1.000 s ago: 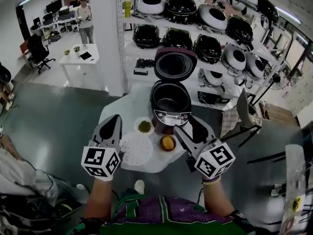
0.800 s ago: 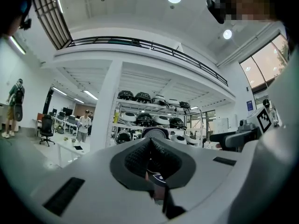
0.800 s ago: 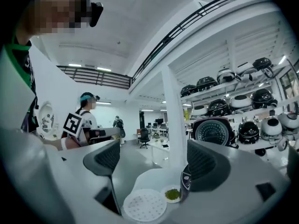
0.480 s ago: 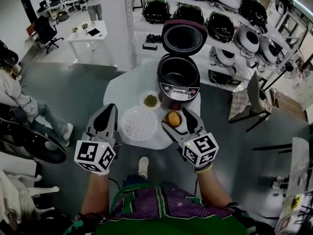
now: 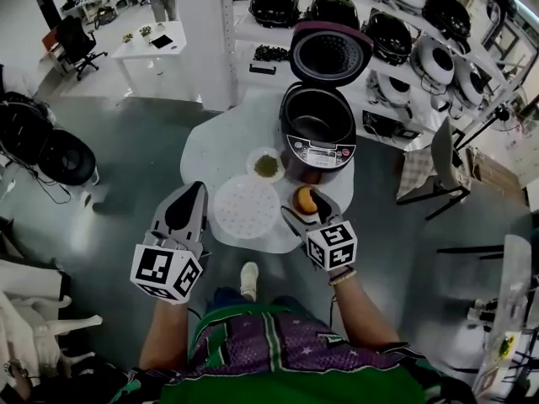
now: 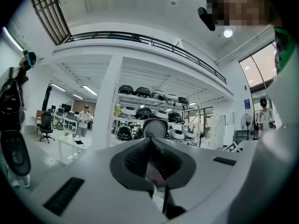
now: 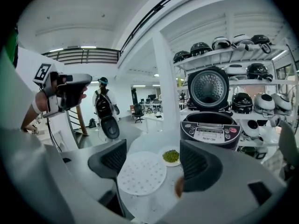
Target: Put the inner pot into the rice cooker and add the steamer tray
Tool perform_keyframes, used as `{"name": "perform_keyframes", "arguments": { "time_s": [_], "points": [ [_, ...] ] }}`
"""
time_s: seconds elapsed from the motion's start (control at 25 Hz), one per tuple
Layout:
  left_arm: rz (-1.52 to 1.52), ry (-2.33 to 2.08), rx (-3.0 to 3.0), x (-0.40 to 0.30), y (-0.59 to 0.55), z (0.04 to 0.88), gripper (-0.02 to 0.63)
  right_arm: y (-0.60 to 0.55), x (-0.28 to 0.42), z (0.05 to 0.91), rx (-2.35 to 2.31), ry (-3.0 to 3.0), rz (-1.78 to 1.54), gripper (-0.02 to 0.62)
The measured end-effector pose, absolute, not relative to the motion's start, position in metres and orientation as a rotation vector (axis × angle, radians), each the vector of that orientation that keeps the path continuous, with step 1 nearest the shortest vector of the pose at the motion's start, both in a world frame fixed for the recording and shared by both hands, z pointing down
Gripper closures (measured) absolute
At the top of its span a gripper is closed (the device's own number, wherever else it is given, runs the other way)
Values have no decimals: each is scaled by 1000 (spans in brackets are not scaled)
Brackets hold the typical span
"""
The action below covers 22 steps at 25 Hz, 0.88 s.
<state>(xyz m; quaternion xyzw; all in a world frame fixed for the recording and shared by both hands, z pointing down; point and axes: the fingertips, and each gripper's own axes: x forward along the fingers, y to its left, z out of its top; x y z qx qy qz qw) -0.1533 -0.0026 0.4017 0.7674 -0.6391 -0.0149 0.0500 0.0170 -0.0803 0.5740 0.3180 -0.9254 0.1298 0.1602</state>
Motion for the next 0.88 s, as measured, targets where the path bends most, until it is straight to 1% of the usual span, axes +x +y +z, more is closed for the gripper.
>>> {"name": "perform_keyframes", "arguments": {
  "time_s": [0.36, 0.56, 0.88],
  "points": [
    [20, -1914, 2273, -176, -27, 430, 583, -109, -6, 643, 884, -2524, 428, 277],
    [49, -1896, 2241, -191, -40, 448, 583, -125, -21, 676, 916, -2504, 521, 307],
    [67, -1871, 2213, -224, -66, 467, 583, -143, -46, 730, 918, -2411, 580, 319]
  ]
}}
